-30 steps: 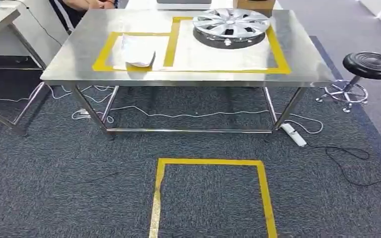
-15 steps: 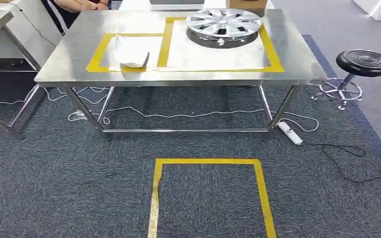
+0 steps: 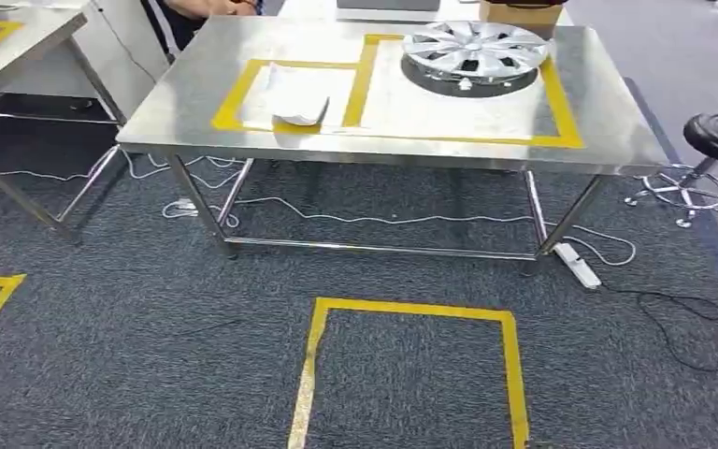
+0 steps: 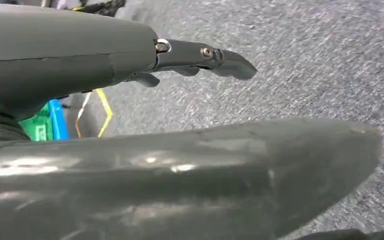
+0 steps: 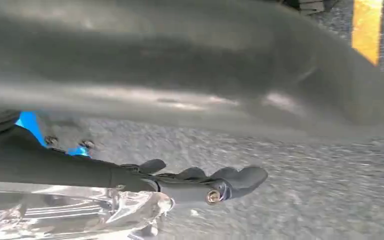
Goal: Take the parts from the cabinet and place them on the table.
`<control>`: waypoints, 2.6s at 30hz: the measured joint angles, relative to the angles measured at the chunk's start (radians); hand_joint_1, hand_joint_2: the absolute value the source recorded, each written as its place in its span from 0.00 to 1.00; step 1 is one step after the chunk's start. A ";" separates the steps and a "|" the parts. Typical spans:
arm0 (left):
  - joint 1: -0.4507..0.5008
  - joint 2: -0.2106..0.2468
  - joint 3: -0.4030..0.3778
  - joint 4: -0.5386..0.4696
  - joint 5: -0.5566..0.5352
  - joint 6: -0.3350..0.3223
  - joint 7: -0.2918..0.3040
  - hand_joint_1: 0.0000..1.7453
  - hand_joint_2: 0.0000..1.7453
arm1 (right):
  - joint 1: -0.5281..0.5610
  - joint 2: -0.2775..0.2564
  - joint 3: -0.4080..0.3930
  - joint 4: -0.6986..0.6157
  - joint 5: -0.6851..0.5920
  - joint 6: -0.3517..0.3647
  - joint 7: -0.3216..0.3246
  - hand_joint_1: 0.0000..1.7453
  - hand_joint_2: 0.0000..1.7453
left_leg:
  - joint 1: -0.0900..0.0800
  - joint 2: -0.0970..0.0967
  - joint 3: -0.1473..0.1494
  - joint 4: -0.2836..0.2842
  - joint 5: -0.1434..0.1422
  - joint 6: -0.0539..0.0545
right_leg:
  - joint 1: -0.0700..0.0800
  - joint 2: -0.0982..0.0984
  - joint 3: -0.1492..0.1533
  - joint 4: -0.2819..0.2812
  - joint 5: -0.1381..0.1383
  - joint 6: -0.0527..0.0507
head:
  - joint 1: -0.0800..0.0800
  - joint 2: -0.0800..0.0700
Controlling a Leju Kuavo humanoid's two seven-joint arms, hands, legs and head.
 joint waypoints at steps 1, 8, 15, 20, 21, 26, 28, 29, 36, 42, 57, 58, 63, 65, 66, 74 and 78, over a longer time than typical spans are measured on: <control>0.001 0.000 0.000 0.000 0.000 0.000 0.000 0.00 0.00 | -0.002 0.000 0.000 0.000 0.000 0.000 0.000 0.00 0.00 | 0.003 -0.007 -0.002 -0.003 0.003 -0.006 | 0.003 -0.006 -0.001 0.003 -0.001 -0.005 | 0.000 0.000; 0.000 0.002 0.000 0.001 0.000 0.001 0.000 0.00 0.00 | 0.002 0.000 -0.001 0.000 0.001 0.000 0.002 0.00 0.00 | 0.003 0.078 -0.147 0.281 -0.143 -0.038 | 0.005 -0.096 0.004 -0.014 0.007 -0.039 | -0.010 0.000; -0.004 0.002 0.002 0.002 0.006 0.002 0.000 0.00 0.00 | -0.001 0.000 -0.001 0.000 0.000 0.008 0.005 0.00 0.00 | -0.007 0.155 0.004 -0.007 0.000 -0.013 | 0.017 -0.168 0.008 -0.009 -0.003 -0.019 | -0.013 0.000; 0.007 0.005 0.005 0.002 0.006 0.008 0.000 0.00 0.00 | -0.004 0.000 -0.001 0.000 -0.001 0.009 0.008 0.00 0.00 | -0.003 0.108 0.000 -0.014 0.008 0.016 | 0.009 -0.122 0.000 0.033 -0.044 0.010 | -0.001 0.000; 0.004 0.004 0.005 0.002 0.009 0.009 0.000 0.00 0.00 | -0.003 0.000 0.000 0.000 -0.001 0.007 0.012 0.00 0.00 | -0.002 0.096 -0.002 -0.014 0.008 0.020 | 0.007 -0.097 -0.034 0.110 -0.087 0.011 | 0.002 0.000; 0.007 0.002 0.009 0.002 0.014 0.014 0.002 0.00 0.00 | 0.002 0.000 -0.001 0.000 -0.001 0.003 0.020 0.00 0.00 | -0.001 0.030 0.000 -0.013 0.009 0.021 | 0.005 -0.081 -0.103 0.246 -0.101 0.013 | 0.002 0.000; 0.005 0.000 0.010 0.002 0.014 0.015 0.003 0.00 0.00 | 0.001 0.000 -0.001 0.000 -0.001 0.003 0.019 0.00 0.00 | 0.002 -0.001 0.002 -0.011 0.010 0.014 | -0.001 -0.050 -0.014 0.060 -0.009 0.012 | 0.003 0.000; 0.005 0.000 0.010 0.002 0.014 0.016 0.003 0.00 0.00 | 0.001 0.000 -0.001 0.000 -0.001 0.003 0.019 0.00 0.00 | 0.000 -0.010 -0.001 -0.009 0.009 0.007 | -0.008 0.005 0.008 0.010 -0.010 0.013 | 0.004 0.000; 0.008 0.003 0.010 0.004 0.014 0.017 0.007 0.00 0.00 | -0.001 0.005 -0.001 0.000 -0.001 0.002 0.019 0.00 0.00 | 0.000 0.050 -0.062 0.078 -0.041 -0.031 | -0.005 -0.054 0.021 -0.012 -0.009 -0.033 | -0.012 0.000; 0.008 0.003 0.010 0.004 0.015 0.017 0.007 0.00 0.00 | -0.001 0.005 -0.002 0.000 0.000 0.002 0.019 0.00 0.00 | 0.001 0.088 -0.112 0.187 -0.037 -0.034 | 0.001 -0.143 0.024 -0.012 -0.015 -0.035 | -0.012 0.000; 0.008 0.000 0.018 0.005 0.019 0.029 0.000 0.00 0.00 | 0.004 0.006 0.000 0.000 0.013 0.008 0.046 0.00 0.00 | -0.002 0.020 -0.013 -0.005 0.014 0.021 | 0.004 -0.080 -0.072 0.201 -0.091 0.011 | -0.006 0.000; 0.008 -0.002 0.018 0.005 0.019 0.032 0.000 0.00 0.00 | 0.003 0.006 0.001 0.000 0.017 0.011 0.045 0.00 0.00 | 0.000 0.006 -0.012 -0.004 0.014 0.018 | 0.001 -0.066 -0.032 0.110 -0.041 0.012 | -0.006 0.000; 0.012 -0.006 0.029 0.005 0.027 0.042 0.014 0.00 0.00 | 0.000 0.009 0.011 0.002 0.037 0.012 0.041 0.00 0.00 | 0.007 -0.051 -0.031 -0.005 0.027 -0.019 | -0.004 0.000 0.014 0.007 -0.025 -0.008 | -0.005 0.000; 0.019 -0.008 0.032 0.006 0.027 0.037 0.021 0.00 0.00 | -0.001 0.009 0.013 0.001 0.037 0.010 0.027 0.00 0.00 | 0.004 -0.012 -0.037 0.007 0.018 -0.026 | -0.008 -0.028 0.017 -0.001 -0.017 -0.023 | -0.006 0.000; 0.017 -0.010 0.034 0.006 0.027 0.033 0.023 0.00 0.00 | -0.001 0.009 0.015 0.001 0.037 0.008 0.019 0.00 0.00 | -0.001 0.042 -0.057 0.044 -0.010 -0.029 | -0.006 -0.039 0.018 -0.002 -0.017 -0.031 | -0.018 0.000; 0.015 -0.010 0.034 0.006 0.007 0.041 0.022 0.00 0.00 | -0.001 0.008 0.032 0.001 0.064 0.006 0.049 0.00 0.00 | 0.000 0.116 -0.054 0.084 0.003 -0.030 | 0.001 -0.156 0.023 -0.002 -0.026 -0.030 | -0.021 0.000; 0.011 -0.010 0.035 0.006 0.006 0.062 0.019 0.00 0.00 | 0.000 0.008 0.055 0.001 0.101 0.015 0.079 0.00 0.00 | -0.011 0.139 -0.024 0.008 0.001 -0.009 | 0.013 -0.193 0.029 -0.002 -0.032 -0.008 | -0.019 0.000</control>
